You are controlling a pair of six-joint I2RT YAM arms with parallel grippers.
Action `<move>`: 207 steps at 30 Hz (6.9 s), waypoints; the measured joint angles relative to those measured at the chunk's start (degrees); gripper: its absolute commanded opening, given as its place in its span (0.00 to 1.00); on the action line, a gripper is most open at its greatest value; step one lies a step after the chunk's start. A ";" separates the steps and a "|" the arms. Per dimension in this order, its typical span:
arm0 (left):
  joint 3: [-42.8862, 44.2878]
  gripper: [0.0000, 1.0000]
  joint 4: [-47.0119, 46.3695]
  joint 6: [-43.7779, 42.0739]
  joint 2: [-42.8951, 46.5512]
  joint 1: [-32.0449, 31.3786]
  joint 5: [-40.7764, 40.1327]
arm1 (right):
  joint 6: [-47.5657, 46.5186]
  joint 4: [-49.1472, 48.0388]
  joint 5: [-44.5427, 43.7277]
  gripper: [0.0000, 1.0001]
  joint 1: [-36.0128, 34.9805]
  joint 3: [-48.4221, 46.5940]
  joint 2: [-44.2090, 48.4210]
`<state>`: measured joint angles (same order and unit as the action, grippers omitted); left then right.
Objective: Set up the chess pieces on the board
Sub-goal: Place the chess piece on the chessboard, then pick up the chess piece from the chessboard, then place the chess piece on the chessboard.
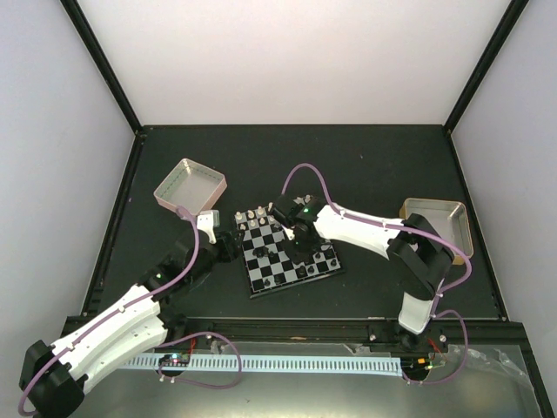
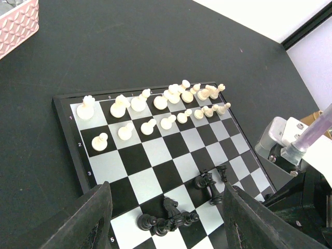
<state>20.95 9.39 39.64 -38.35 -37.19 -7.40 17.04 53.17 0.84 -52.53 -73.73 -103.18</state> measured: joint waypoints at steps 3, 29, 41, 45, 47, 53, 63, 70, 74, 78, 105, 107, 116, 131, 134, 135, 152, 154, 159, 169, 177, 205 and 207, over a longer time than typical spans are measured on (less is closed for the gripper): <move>0.00 0.60 0.00 0.00 0.00 0.00 0.02 | -0.02 0.00 0.35 0.03 -0.22 0.00 -0.13; 0.00 0.60 0.00 0.00 0.00 0.00 0.00 | 1.79 0.76 -2.10 0.26 -0.52 -2.58 -1.70; 0.00 0.60 0.13 0.00 0.50 0.00 0.00 | 1.05 -1.92 -6.34 0.39 5.31 -6.82 -4.44; -0.02 0.60 0.22 -0.02 0.52 0.02 0.00 | -0.20 -2.89 -6.88 0.40 5.29 -8.68 -7.32; -0.02 0.60 0.24 -0.02 0.52 0.02 -0.02 | -0.61 -2.99 -6.99 0.38 5.29 -9.27 -8.39; -0.02 0.60 0.24 -0.02 0.52 0.04 -0.02 | -2.27 -2.82 -6.75 0.30 5.31 -10.69 -10.88; -0.11 0.60 0.22 -0.02 0.48 0.11 -0.02 | -4.72 -1.70 -5.07 0.25 6.12 -10.78 -11.65; -0.11 0.60 0.22 -0.02 0.48 0.13 -0.02 | -5.40 -1.64 -4.17 0.21 6.45 -10.75 -11.65; -0.11 0.60 0.22 -0.02 0.48 0.26 -0.02 | -5.62 -1.64 -3.39 0.22 6.88 -10.36 -11.65; -0.11 0.60 0.20 -0.02 0.46 0.37 -0.02 | -5.62 -1.64 -3.19 0.22 7.23 -9.07 -11.61; -0.11 0.60 0.15 -0.02 0.35 0.39 0.00 | -3.58 -5.14 -3.98 0.18 7.26 -4.50 -8.55; -0.11 0.60 0.17 -0.04 0.37 0.39 0.00 | -3.37 -5.14 -4.02 0.13 7.26 -4.52 -8.59; -0.11 0.60 0.17 -0.02 0.37 0.39 0.00 | -2.54 -5.66 -4.81 0.07 7.26 -4.31 -8.41; -0.11 0.61 -2.71 -3.43 -2.23 0.37 8.50 | 14.91 -19.06 1.44 0.07 7.30 5.79 12.48; -0.11 0.61 -5.01 -3.93 -2.43 0.11 10.67 | 23.23 -26.08 5.68 0.07 7.30 11.13 17.88; -0.13 0.61 -5.77 -4.00 -2.43 -0.17 11.10 | 26.49 -29.11 7.17 0.07 7.30 13.40 19.37; -2.86 0.54 -23.41 -4.66 -1.79 -11.63 9.97 | 67.69 -59.63 15.98 0.07 7.30 32.46 31.63; -2.89 0.53 -25.55 -5.40 -2.71 -11.96 10.03 | 70.36 -61.05 16.28 0.07 7.30 32.52 32.17; -2.86 0.52 -30.53 -7.74 -5.25 -12.24 10.69 | 74.79 -63.10 17.07 0.06 7.30 32.52 33.18; -1.16 0.39 -34.49 -10.99 -10.21 -12.39 12.39 | 77.59 -64.96 20.41 0.07 7.30 32.52 33.31; 1.33 0.30 -34.21 -14.40 -10.43 -12.39 12.15 | 77.66 -67.21 22.86 0.07 7.30 32.79 32.79; 2.34 0.29 -33.22 -16.20 -12.79 -12.44 8.92 | 77.66 -69.75 25.20 0.07 7.58 33.66 32.76; 2.36 0.25 -33.20 -16.33 -12.76 -12.46 8.92 | 77.64 -69.77 25.20 0.07 7.58 33.70 32.76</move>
<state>23.31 -23.81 23.31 -51.11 -49.65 1.52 94.67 -16.60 26.04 -44.95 -40.03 -70.41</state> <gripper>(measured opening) 0.302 0.121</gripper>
